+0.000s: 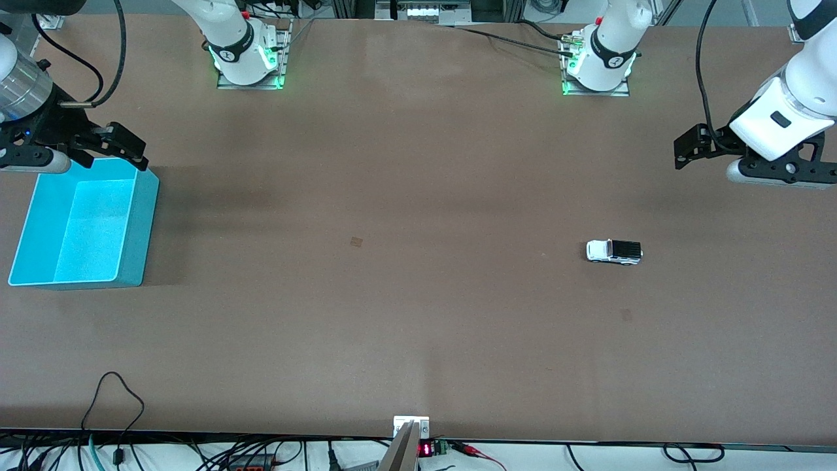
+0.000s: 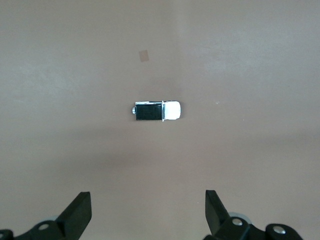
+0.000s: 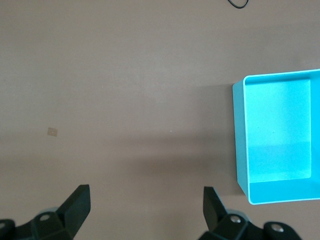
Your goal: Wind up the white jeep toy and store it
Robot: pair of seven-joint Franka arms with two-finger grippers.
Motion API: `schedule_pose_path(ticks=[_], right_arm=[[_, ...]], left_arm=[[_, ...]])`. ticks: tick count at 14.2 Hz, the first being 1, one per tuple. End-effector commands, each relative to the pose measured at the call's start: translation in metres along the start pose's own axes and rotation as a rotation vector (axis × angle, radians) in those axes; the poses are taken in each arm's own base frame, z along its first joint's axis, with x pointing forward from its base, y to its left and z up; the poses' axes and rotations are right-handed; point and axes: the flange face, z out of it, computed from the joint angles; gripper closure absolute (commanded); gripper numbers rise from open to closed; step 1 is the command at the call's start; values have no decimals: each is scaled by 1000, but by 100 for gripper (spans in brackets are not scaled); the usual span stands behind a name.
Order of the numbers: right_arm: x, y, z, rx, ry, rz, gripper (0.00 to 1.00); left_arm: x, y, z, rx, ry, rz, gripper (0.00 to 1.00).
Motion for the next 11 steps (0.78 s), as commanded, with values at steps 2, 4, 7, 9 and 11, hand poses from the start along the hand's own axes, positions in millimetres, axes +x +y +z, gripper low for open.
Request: schedule_pose_path(ticks=[2, 4, 7, 9, 11], right_arm=[[-6, 2, -2, 5, 8, 13, 0], [-6, 1, -2, 5, 8, 11, 0], [-6, 2, -1, 5, 6, 13, 0], [-6, 1, -1, 5, 5, 11, 0], [-6, 2, -1, 5, 5, 13, 0]], left_arm=[[0, -2, -4, 18, -6, 4, 0], [-2, -3, -2, 17, -32, 3, 0], [-10, -5, 3, 9, -94, 1, 0], [-13, -4, 6, 9, -127, 13, 0], [-16, 2, 11, 9, -169, 19, 0]])
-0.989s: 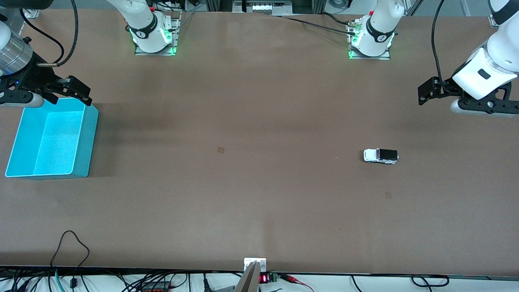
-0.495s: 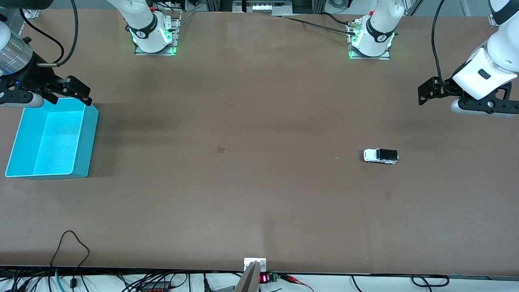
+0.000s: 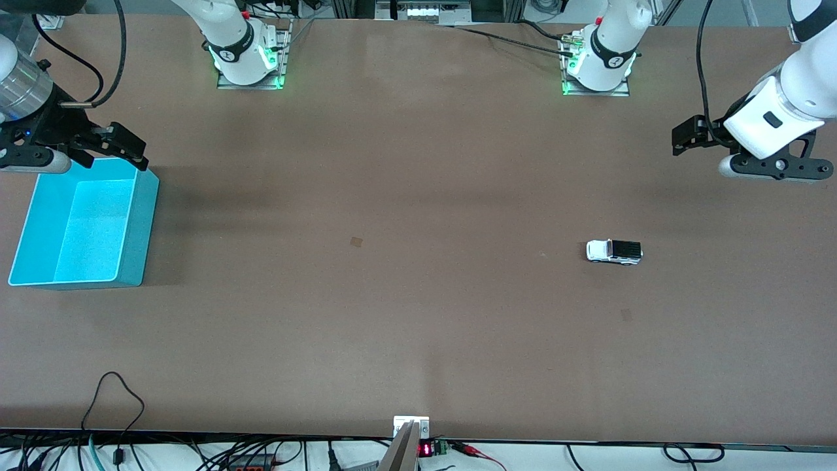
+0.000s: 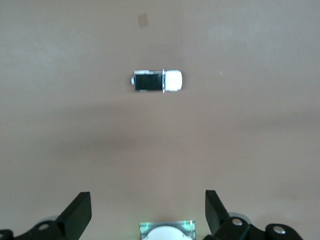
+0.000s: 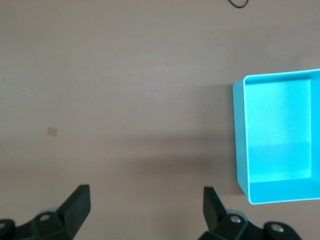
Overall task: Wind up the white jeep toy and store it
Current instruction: 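Lower the left gripper over the white toy jeep and grasp it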
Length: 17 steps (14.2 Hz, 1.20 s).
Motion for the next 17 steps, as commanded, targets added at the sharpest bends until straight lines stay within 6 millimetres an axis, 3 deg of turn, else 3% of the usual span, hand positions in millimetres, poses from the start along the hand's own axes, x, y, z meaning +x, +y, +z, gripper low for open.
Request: schedule_pose_path(ticks=[1, 4, 8, 12, 15, 17], right_arm=[[-6, 1, -2, 5, 6, 11, 0], [-6, 2, -2, 5, 6, 13, 0], [-6, 2, -2, 6, 4, 13, 0], [-6, 2, -2, 6, 4, 13, 0], [-6, 1, -2, 6, 4, 11, 0], [-6, 1, -2, 6, 4, 11, 0]], left_arm=[[0, 3, 3, 8, -44, 24, 0], [-6, 0, 9, 7, -105, 23, 0], [-15, 15, 19, 12, -188, 78, 0], [-4, 6, 20, -2, -127, 240, 0], [11, -3, 40, -23, -146, 388, 0], [22, -14, 65, -41, -132, 551, 0]])
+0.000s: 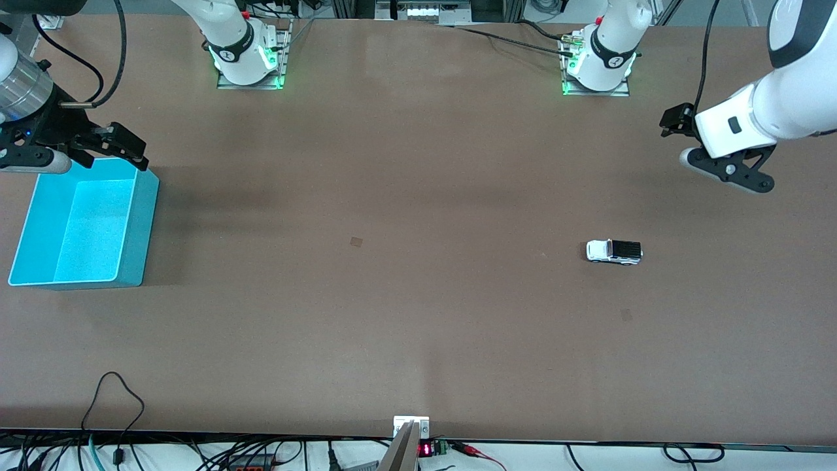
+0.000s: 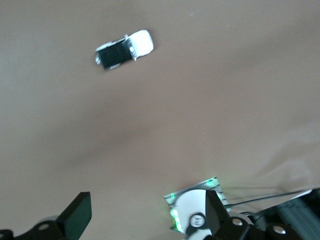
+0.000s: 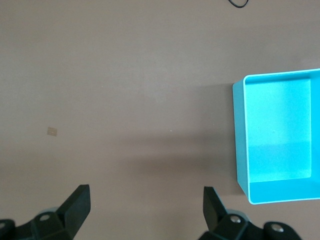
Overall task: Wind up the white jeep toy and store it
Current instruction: 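Lower the left gripper over the white toy jeep and grasp it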
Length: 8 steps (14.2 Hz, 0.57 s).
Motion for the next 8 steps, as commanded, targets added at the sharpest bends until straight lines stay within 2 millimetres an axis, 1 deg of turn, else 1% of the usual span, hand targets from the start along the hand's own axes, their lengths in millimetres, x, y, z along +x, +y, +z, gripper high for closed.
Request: schedule_pose_path(ticks=[1, 2, 4, 6, 8], right_arm=[[-6, 1, -2, 6, 5, 11, 0], [-6, 1, -2, 6, 5, 11, 0], [-6, 1, -2, 6, 5, 11, 0], [-6, 1, -2, 6, 5, 11, 0], [-6, 1, -2, 6, 5, 11, 0]], left_arm=[[7, -27, 36, 4, 24, 201, 0], [10, -29, 50, 8, 27, 261, 0], [16, -45, 80, 42, 57, 377, 0], [34, -52, 119, 80, 75, 568, 0], [51, -60, 148, 141, 102, 681, 0]])
